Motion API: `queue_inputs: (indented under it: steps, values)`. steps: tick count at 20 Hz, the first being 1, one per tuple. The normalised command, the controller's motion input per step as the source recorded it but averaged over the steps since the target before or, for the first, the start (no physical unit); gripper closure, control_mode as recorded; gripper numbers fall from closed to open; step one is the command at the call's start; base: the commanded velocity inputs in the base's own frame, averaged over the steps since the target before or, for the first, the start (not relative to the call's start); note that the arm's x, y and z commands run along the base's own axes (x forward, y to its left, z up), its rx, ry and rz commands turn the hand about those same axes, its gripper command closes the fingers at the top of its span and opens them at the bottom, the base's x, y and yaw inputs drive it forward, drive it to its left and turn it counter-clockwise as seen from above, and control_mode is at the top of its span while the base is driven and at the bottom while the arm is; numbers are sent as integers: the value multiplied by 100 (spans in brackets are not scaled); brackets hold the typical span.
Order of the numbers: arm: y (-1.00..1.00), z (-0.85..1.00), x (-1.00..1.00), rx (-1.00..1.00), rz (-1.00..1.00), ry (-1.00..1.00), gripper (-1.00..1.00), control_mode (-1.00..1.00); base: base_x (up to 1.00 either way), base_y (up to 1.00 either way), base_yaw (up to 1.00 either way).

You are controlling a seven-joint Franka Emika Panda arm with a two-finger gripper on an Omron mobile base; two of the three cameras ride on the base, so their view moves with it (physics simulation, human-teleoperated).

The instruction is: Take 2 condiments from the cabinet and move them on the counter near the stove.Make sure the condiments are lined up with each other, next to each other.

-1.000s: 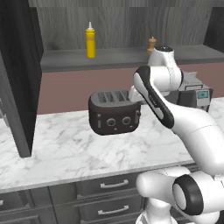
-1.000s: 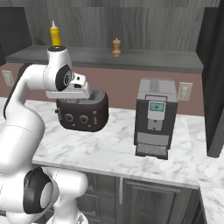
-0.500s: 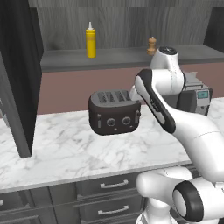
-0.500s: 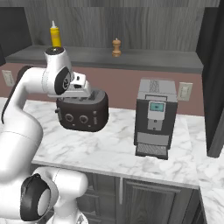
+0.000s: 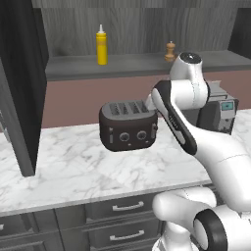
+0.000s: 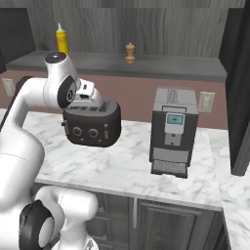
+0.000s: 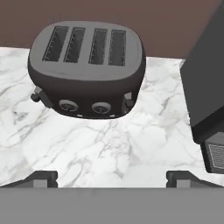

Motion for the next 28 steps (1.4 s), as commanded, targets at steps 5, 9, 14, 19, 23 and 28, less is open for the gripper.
queue_inputs:
  steps: [5, 9, 14, 19, 23, 28]
  values:
    - [-3, 41, -1, 0, -19, -30, -100, -100, 0, 0, 0]
    - [-15, 55, 0, 3, -14, -34, -100, -100, 0, 0, 0]
    - [-31, 67, 0, 6, -4, -16, -100, -100, 0, 0, 0]
    - [-37, 56, 15, 7, 0, -2, -100, -100, 0, 0, 0]
    - [-26, 40, 35, 5, 0, 1, -100, -100, 0, 0, 0]
    - [-2, 5, 48, 0, 0, 1, -100, -100, 0, 0, 0]
